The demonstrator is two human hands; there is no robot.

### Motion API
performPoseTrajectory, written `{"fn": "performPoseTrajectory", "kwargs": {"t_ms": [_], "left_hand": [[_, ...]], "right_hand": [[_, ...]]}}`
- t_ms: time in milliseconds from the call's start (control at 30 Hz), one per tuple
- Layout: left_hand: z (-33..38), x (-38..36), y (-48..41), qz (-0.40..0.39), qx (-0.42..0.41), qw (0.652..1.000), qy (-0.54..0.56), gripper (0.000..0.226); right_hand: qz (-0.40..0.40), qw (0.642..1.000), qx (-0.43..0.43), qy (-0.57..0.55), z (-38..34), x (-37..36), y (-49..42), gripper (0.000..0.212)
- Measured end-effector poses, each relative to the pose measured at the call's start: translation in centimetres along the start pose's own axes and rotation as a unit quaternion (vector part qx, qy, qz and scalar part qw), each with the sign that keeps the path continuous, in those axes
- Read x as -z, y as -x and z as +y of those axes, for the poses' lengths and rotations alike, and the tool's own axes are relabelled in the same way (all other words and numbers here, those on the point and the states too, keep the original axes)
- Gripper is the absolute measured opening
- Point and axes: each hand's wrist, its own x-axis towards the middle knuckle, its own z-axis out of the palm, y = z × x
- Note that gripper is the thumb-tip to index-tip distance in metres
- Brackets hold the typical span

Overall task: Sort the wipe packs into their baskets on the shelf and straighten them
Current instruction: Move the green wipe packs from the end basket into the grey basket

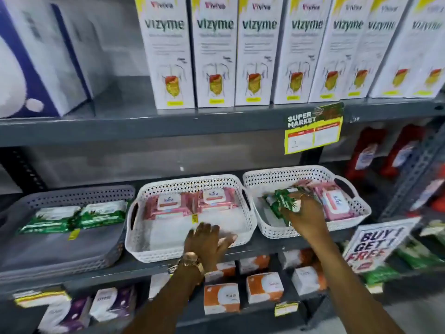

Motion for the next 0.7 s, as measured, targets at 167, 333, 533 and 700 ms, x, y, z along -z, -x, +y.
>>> {"fn": "performPoseTrajectory", "kwargs": {"t_ms": [167, 333, 533, 700], "left_hand": [[0.0, -2.0, 0.1, 0.104, 0.036, 0.994, -0.022, 0.073], [0.2, -2.1, -0.4, 0.124, 0.04, 0.99, -0.054, 0.071], [0.4, -1.8, -0.3, 0.104, 0.043, 0.992, -0.054, 0.065], [0.3, -1.4, -0.3, 0.103, 0.014, 0.993, -0.055, 0.06]], "right_hand": [[-0.124, 0.974, -0.146, 0.118, 2.8, -1.6, -3.8, 0.079], [-0.122, 0.955, -0.192, 0.188, 4.8, -4.1, -4.5, 0.073], [-0.093, 0.957, -0.202, 0.186, 5.3, -4.9, -5.0, 0.079], [-0.04, 0.968, -0.187, 0.163, 5.4, -5.1, -4.6, 0.074]]}}
